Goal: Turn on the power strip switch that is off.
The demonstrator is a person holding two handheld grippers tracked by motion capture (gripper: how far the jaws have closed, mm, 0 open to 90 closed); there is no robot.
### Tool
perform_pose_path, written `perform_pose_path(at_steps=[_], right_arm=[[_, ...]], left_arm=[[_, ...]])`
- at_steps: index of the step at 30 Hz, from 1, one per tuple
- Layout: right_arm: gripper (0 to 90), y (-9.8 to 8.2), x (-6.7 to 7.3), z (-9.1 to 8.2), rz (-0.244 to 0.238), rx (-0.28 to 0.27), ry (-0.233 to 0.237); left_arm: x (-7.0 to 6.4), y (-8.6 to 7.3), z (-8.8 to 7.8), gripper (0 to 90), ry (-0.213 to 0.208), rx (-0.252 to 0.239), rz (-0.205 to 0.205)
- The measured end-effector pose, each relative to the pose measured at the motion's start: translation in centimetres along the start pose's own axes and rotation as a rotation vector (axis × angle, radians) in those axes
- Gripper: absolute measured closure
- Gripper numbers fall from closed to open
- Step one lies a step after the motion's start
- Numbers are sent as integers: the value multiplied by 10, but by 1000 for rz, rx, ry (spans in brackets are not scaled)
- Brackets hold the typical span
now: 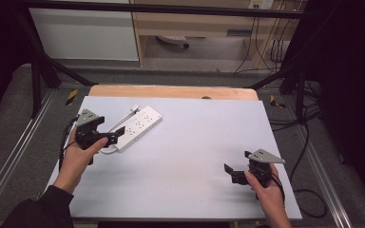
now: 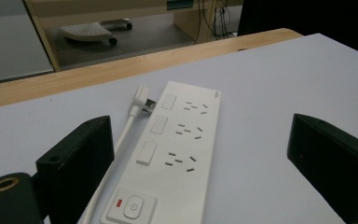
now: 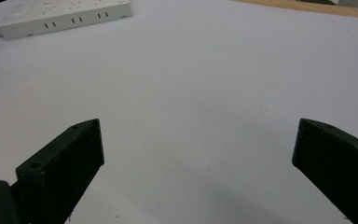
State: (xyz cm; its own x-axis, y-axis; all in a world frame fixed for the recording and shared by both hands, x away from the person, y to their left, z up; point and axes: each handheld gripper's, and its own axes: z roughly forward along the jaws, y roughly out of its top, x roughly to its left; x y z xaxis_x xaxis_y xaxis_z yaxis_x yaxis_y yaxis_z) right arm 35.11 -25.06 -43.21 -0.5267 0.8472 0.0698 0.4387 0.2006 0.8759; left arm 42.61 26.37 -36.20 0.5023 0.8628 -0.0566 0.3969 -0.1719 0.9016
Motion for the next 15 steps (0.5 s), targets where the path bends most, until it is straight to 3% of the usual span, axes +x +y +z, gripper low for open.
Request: perform_pose_path(at_steps=[6,15], right_arm=[[27,1,1,0,-1,-3,2],[26,1,2,1,-1,2,5]], left_arm=[[12,5,10,75,17,6,-28],[19,16,22,81,36,9,-25]])
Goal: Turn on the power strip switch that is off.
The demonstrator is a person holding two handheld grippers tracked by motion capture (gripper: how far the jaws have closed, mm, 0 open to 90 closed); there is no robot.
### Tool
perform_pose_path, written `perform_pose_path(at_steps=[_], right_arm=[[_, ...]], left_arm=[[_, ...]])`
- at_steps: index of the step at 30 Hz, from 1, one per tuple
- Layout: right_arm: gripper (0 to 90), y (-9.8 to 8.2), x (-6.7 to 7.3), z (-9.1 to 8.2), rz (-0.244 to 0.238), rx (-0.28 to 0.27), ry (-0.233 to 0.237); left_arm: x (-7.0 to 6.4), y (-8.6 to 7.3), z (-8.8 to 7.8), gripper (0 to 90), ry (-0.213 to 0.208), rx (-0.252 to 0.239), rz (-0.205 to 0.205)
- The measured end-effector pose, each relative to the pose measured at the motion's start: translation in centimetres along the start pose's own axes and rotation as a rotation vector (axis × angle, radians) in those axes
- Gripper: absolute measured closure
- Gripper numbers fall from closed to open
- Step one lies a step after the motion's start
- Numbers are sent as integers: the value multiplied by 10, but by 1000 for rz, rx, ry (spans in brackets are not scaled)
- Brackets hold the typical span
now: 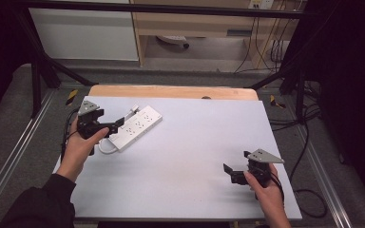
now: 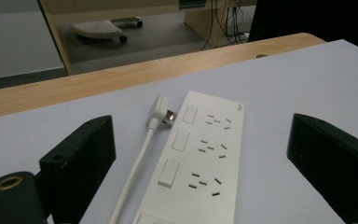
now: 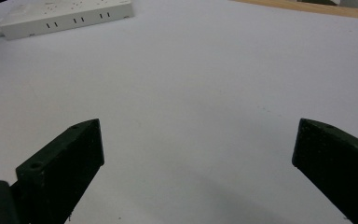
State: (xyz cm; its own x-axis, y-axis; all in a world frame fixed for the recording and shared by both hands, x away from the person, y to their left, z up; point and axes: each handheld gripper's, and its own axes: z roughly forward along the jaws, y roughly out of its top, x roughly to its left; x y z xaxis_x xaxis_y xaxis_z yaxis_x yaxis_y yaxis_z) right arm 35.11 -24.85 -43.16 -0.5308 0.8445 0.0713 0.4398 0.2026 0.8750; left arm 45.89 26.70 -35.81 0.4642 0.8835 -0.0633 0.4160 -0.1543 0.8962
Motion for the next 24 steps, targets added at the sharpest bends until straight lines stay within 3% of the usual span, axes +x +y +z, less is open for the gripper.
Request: perform_pose_path(at_steps=[17,24], right_arm=[[27,1,2,3,-17,6,14],[26,1,3,2,-18,5,15]], left_arm=[[5,2,18,96,28,10,6],[9,2,25,136,46,-14,-17]])
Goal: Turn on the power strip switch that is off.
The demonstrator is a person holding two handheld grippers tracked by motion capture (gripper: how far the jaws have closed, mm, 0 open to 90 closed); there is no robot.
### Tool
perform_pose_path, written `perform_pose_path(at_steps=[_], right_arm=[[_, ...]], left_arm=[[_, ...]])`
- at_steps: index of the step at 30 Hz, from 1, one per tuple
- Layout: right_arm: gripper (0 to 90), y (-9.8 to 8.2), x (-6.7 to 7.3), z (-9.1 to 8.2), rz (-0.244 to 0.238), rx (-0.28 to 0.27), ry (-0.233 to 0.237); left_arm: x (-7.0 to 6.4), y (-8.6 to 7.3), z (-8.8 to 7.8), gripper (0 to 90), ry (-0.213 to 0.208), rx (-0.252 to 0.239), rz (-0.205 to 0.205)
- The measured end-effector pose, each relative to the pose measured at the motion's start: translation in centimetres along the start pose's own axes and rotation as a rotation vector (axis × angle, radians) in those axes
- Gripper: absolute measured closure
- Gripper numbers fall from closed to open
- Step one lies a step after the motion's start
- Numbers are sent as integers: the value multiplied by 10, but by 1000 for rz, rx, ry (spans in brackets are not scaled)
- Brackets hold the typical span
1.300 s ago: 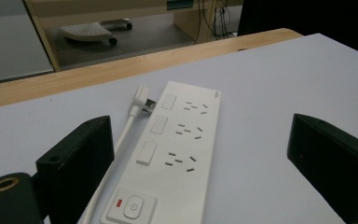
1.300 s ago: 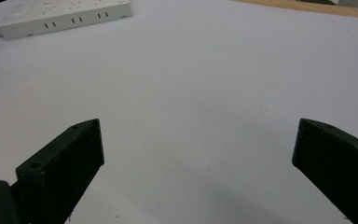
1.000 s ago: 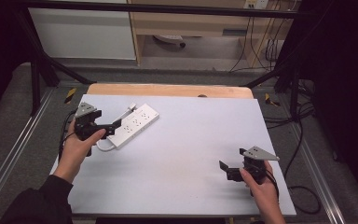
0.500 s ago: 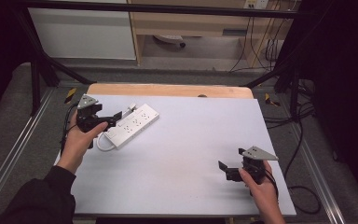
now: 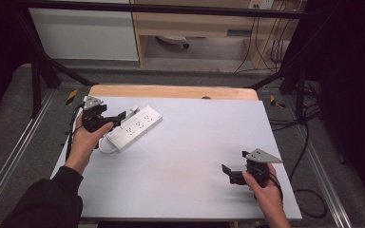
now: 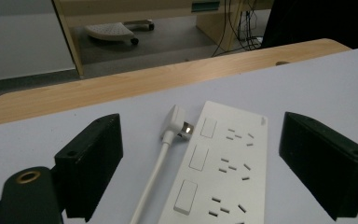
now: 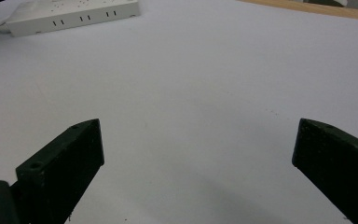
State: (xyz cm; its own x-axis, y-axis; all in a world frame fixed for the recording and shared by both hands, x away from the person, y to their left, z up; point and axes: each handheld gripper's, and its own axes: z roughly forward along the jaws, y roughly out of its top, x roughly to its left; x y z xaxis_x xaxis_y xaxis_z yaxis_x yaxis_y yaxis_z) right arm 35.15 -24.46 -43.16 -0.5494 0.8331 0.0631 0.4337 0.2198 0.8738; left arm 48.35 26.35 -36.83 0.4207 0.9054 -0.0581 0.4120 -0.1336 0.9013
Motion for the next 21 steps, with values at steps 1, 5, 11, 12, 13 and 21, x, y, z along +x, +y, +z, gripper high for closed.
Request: perform_pose_path(at_steps=[1,5,11,12,13,21], right_arm=[[26,0,0,0,0,0,0],[26,1,0,0,-1,-2,1],[26,1,0,0,1,-2,2],[26,1,0,0,1,-2,2],[26,1,0,-1,1,-5,3],[26,0,1,-2,6,-5,1]], left_arm=[[1,0,1,136,-2,-5,-6],[1,2,5,136,4,-1,-8],[-1,2,11,215,9,23,18],[-2,2,12,215,11,26,23],[-2,2,13,222,9,31,23],[1,-4,19,308,17,71,41]])
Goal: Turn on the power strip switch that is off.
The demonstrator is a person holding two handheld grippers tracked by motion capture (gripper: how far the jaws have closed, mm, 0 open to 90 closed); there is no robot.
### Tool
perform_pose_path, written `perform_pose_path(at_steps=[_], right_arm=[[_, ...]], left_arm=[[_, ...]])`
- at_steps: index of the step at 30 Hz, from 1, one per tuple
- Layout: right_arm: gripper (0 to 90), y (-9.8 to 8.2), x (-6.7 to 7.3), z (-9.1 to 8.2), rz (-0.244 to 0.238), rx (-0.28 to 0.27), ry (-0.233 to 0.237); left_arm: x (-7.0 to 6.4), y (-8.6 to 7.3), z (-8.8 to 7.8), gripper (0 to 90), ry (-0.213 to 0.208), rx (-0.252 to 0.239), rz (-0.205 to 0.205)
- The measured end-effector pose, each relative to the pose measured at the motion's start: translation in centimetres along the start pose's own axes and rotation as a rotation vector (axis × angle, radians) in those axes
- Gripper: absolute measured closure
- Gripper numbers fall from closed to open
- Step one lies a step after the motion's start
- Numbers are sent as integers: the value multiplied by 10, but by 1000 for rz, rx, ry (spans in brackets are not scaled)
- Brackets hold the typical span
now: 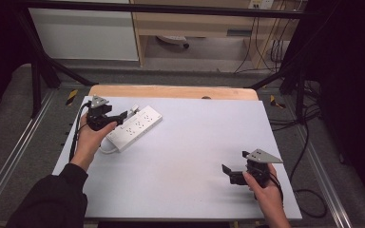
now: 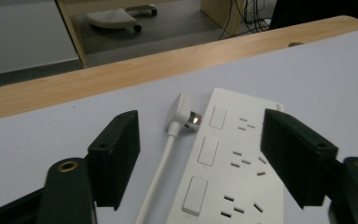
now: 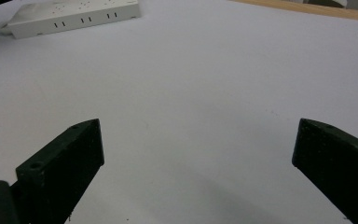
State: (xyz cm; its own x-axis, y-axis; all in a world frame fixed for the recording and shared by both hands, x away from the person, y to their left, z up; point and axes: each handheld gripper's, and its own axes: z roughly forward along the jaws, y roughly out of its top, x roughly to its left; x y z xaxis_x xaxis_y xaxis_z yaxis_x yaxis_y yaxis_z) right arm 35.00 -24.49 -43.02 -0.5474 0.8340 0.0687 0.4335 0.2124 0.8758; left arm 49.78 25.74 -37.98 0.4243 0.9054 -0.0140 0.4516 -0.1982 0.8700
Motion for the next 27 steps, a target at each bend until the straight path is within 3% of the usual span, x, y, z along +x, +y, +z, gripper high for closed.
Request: perform_pose_path(at_steps=[1,4,7,10,18,27], right_arm=[[26,0,0,0,0,0,0],[26,0,0,1,-1,0,0],[26,0,1,0,2,0,1],[26,1,2,0,3,-3,1],[27,1,1,0,-1,-3,2],[26,1,2,0,-1,-5,3]], left_arm=[[0,-1,1,308,-4,6,-1],[0,-1,3,417,-1,12,9],[0,-2,4,470,-38,11,-13],[-3,-3,6,521,-18,30,27],[1,-5,10,673,8,48,29],[2,-7,14,762,-5,71,28]])
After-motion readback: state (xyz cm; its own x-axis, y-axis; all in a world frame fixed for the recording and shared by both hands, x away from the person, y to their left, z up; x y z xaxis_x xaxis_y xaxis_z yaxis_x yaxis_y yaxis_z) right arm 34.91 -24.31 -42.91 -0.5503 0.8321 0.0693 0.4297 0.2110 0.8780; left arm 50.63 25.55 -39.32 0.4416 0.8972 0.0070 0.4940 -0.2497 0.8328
